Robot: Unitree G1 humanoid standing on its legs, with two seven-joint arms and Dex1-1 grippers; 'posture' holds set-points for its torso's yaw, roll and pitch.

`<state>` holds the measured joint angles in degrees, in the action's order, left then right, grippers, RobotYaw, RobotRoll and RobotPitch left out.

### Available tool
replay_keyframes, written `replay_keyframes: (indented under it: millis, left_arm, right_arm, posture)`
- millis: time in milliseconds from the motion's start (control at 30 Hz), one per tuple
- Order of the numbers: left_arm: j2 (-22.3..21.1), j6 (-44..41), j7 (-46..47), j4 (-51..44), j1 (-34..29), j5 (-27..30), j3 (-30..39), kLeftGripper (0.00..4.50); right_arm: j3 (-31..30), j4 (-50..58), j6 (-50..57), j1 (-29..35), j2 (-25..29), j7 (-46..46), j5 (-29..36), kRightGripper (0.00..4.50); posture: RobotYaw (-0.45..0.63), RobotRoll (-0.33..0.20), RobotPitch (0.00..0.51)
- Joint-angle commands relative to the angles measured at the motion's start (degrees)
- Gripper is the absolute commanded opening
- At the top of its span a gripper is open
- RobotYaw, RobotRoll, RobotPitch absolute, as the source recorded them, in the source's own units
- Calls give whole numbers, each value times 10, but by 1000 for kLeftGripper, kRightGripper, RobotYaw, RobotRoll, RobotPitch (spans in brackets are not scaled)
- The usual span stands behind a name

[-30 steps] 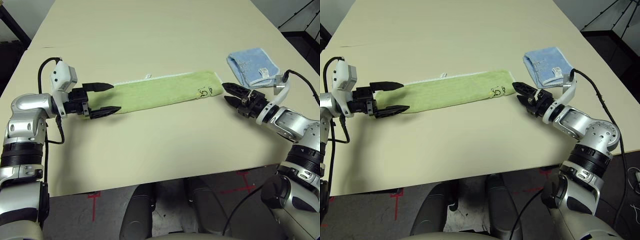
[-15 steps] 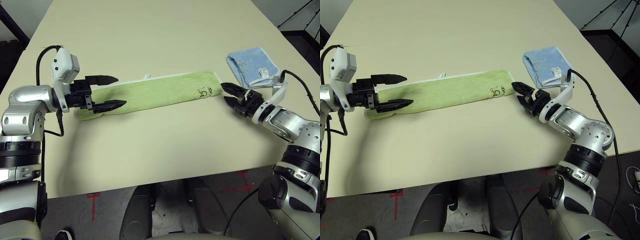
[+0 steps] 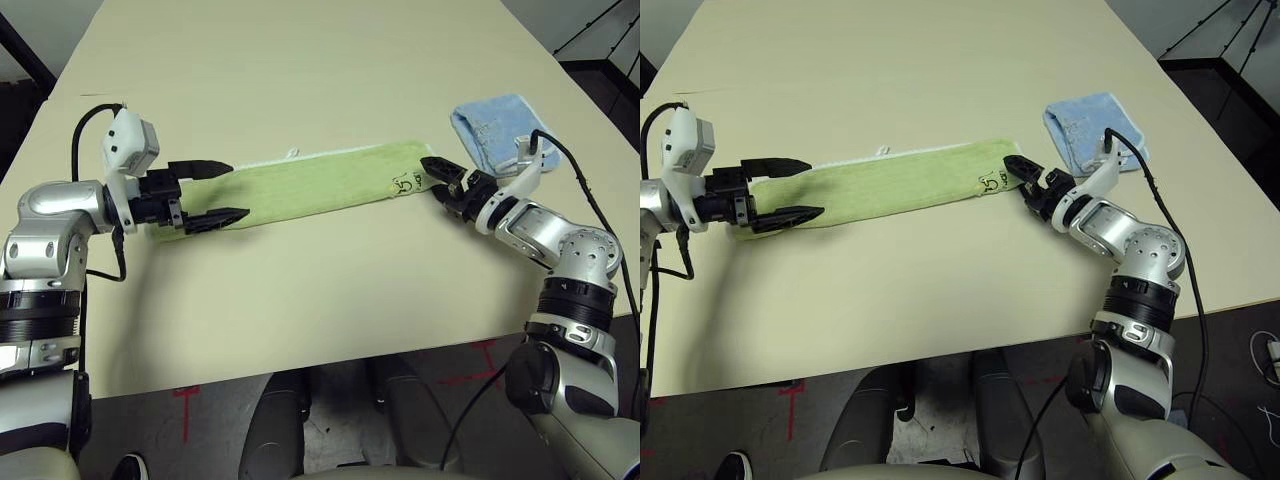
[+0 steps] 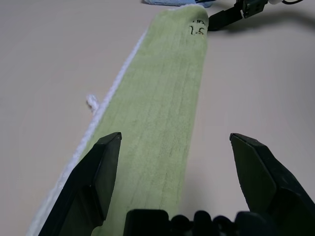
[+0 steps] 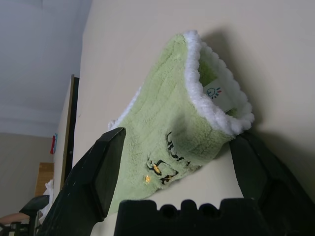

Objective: Fold the towel and set it aside.

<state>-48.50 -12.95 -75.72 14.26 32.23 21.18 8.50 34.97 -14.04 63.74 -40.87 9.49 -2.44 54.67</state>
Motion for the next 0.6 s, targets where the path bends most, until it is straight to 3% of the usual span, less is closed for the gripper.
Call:
replay_keyframes:
  millis: [33, 100, 200, 533, 600]
  left_arm:
    - [2, 25, -3, 15, -13, 3, 5, 4464]
    - [5, 39, -3, 23, -14, 3, 7, 4464]
    - [11, 54, -2, 31, -21, 8, 11, 4500]
    - [25, 93, -13, 75, -26, 23, 22, 4500]
    - [26, 99, -17, 82, -24, 23, 21, 4500]
  right_arm:
    - [-4, -7, -4, 2, -5, 12, 4, 4490]
    - [-6, -5, -7, 2, -8, 17, 6, 4490]
    - [-9, 0, -15, 5, -12, 22, 6, 3867]
    - [-7, 19, -16, 20, -10, 30, 15, 29]
    - [-6, 24, -15, 24, -9, 33, 18, 29]
  posture:
    - [-43, 0, 242]
    - [-44, 0, 242]
    - [-47, 0, 240]
    - [-55, 0, 234]
    - [-56, 0, 232]
